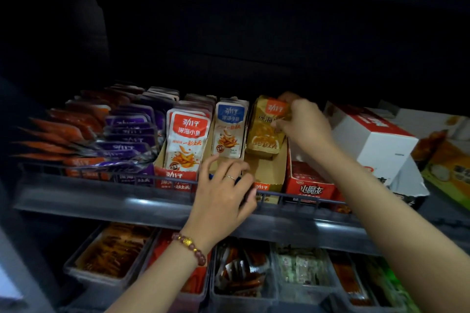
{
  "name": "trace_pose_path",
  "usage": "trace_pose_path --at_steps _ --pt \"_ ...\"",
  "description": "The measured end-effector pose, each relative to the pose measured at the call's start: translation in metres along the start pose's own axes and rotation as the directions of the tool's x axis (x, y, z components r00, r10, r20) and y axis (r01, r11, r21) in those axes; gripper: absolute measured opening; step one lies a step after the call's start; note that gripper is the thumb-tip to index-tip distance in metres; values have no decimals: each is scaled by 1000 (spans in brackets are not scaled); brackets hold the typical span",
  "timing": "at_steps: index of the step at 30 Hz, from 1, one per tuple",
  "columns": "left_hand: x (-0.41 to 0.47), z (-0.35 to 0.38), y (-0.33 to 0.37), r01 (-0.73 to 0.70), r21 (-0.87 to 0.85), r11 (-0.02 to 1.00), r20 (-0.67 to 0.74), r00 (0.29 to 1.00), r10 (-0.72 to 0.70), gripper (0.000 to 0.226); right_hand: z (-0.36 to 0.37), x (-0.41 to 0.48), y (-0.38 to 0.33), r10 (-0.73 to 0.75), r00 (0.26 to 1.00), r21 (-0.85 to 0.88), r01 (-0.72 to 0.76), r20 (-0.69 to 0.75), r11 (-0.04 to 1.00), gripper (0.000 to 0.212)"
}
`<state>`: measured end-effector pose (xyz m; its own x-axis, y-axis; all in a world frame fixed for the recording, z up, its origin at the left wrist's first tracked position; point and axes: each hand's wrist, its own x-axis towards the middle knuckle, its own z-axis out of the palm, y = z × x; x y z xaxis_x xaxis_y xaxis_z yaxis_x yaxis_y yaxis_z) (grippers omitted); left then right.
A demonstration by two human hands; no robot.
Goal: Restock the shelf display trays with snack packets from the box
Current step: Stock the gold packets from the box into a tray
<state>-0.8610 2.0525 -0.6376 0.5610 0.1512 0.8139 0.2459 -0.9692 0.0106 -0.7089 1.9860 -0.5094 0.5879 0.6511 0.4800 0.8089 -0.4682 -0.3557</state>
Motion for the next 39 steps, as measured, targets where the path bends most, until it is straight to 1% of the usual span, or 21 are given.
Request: trace_pose_path --at_steps 2,3,5,6,8,9,10,11,13,14,16,17,19,23,26,34,39 --pt "0 0 0 0 2 1000 3 1000 0 20 12 0 0 -23 1000 -113 25 18 993 38" --pt "-1 0 0 0 5 1000 4 1000 0 20 19 -1 0 -39 999 -178 38 1 983 36" --pt "-1 1 -1 1 11 1000 6 1000 -1 20 33 -2 1 -42 998 -272 26 -53 962 34" --pt "-1 1 -1 0 13 1000 3 1000 0 20 39 -1 1 -28 996 -303 1 -85 953 37" --pt "0 2 -1 -3 15 1000 -7 1000 3 20 44 -1 0 -18 983 -327 -44 -185 944 42" --pt "0 2 -1 -7 14 1000 -12 1000 7 20 43 -1 -1 -37 973 -334 -42 -229 942 37" --pt "0 2 -1 -10 13 1000 -14 1000 10 20 42 -1 -1 -69 972 -355 -16 -227 935 27" --pt "0 2 -1 -10 13 1000 -13 1000 10 20 41 -1 -1 -108 976 -370 31 -188 929 19" --pt "0 2 -1 -8 19 1000 -5 1000 8 20 43 -3 -1 -169 981 -374 121 -99 920 23" --pt "0 2 -1 -7 20 1000 -1 1000 7 20 44 -3 -2 -185 979 -374 141 -83 916 23" --pt "0 2 -2 -5 17 1000 3 1000 5 19 45 -2 -3 -187 980 -423 143 -66 895 17" --pt "1 1 -2 -4 16 1000 4 1000 4 19 46 -2 -3 -179 983 -452 141 -41 881 18" --pt "1 1 -2 -3 11 1000 6 1000 3 19 46 -3 -4 -142 990 -485 131 14 864 27" --pt "1 0 -2 1 -2 1000 8 1000 -1 19 49 -9 -5 -106 994 -495 102 20 863 36" --pt "1 0 -1 -3 -5 1000 3 1000 3 18 49 -10 -5 -107 993 -495 121 58 860 39" --pt "1 1 -3 -13 11 1000 17 1000 13 19 43 -13 -4 -152 986 -460 169 73 872 37" --pt "0 1 -2 -29 6 1000 -58 998 30 24 37 -16 1 -248 966 -426 255 72 868 36"
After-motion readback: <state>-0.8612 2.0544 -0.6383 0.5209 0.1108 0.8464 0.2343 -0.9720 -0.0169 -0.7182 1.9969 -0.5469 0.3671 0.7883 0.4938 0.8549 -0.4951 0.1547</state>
